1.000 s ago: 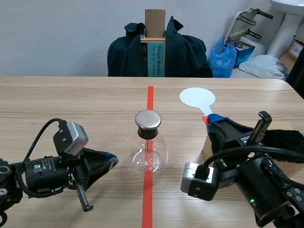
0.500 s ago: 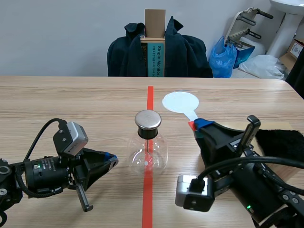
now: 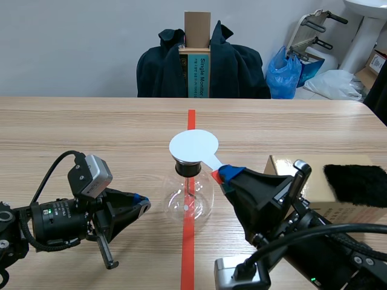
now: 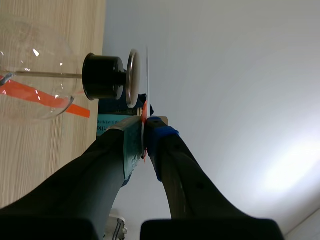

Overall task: Do the electroscope experiment.
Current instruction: 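Move the plate toward and away from the electroscope, then put the plate down on the right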

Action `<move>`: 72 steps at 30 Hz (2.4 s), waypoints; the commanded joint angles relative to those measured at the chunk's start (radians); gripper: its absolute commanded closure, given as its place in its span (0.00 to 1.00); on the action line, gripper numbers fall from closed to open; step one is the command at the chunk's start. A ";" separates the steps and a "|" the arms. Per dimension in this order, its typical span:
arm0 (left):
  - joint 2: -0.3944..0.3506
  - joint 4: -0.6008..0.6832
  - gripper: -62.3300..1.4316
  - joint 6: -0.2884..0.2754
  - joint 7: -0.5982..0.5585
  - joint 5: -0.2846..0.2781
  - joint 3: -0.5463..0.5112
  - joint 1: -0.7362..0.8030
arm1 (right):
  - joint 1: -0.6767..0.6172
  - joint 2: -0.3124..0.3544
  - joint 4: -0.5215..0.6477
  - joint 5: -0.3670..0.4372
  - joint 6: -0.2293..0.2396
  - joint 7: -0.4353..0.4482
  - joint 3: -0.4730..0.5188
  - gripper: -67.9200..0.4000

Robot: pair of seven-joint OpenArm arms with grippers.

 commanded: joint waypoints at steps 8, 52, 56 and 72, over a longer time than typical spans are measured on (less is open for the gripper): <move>0.002 0.014 0.93 0.002 -0.014 -0.007 -0.004 -0.003 | 0.006 0.008 0.012 0.006 -0.014 0.035 0.008 0.98; -0.007 0.027 0.94 0.002 -0.011 -0.009 -0.020 0.016 | -0.192 0.009 0.077 0.038 -0.121 -0.372 0.122 0.98; -0.029 0.110 0.94 0.006 -0.013 -0.012 -0.068 0.082 | -0.253 0.009 0.077 0.038 -0.120 -0.375 0.167 0.98; -0.164 0.624 0.40 0.005 -0.007 -0.016 -0.389 0.580 | -0.250 0.009 -0.040 0.045 -0.119 -0.401 0.204 0.98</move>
